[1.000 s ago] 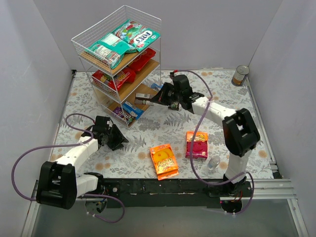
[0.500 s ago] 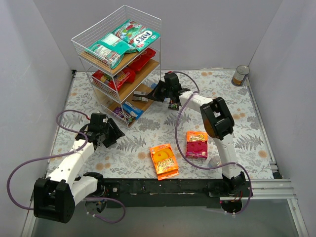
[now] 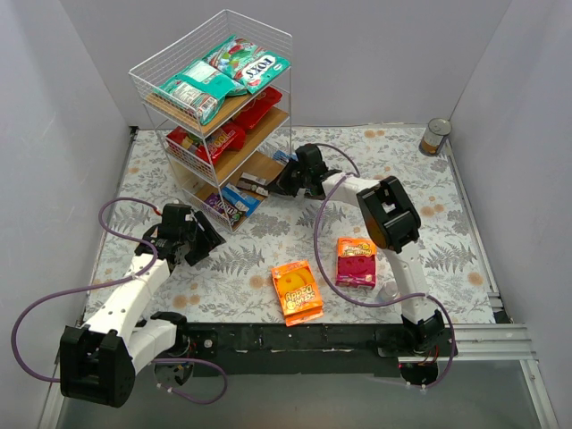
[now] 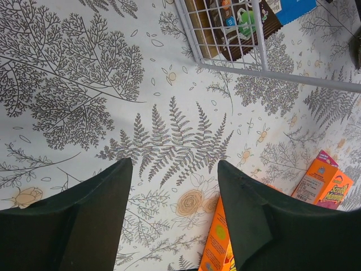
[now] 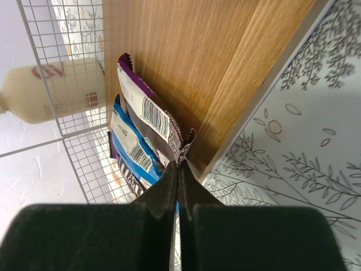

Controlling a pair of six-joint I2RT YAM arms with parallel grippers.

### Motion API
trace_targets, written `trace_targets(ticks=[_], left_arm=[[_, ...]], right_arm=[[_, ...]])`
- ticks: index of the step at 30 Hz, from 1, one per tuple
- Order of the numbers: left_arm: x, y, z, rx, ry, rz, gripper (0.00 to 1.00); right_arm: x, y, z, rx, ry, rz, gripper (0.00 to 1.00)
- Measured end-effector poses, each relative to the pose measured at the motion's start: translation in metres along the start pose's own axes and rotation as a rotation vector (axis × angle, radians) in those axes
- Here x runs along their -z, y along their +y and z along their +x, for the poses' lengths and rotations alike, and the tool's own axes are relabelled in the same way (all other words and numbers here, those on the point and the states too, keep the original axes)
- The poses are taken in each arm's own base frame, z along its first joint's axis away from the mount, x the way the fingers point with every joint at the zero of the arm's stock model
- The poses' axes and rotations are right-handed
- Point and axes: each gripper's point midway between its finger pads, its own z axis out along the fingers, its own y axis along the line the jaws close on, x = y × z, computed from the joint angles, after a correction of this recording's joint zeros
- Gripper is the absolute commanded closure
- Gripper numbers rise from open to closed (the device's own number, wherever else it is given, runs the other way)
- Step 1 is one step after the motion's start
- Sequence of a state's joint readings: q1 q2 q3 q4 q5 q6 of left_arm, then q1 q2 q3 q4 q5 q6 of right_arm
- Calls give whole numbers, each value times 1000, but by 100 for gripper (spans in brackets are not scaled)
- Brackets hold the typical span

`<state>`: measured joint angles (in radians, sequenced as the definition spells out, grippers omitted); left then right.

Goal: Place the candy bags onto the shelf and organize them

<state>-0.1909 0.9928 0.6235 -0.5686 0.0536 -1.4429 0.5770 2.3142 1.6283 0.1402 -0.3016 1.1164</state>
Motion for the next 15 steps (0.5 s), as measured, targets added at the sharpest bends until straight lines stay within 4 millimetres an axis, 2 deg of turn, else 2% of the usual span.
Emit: trace_targets(ticks=[6, 15], left_arm=[[0, 0, 0, 0, -2, -2, 37], [0, 1, -1, 0, -4, -4, 37]], right_arm=[[-6, 1, 12, -24, 20, 2, 98], [-13, 5, 18, -81, 31, -13, 78]])
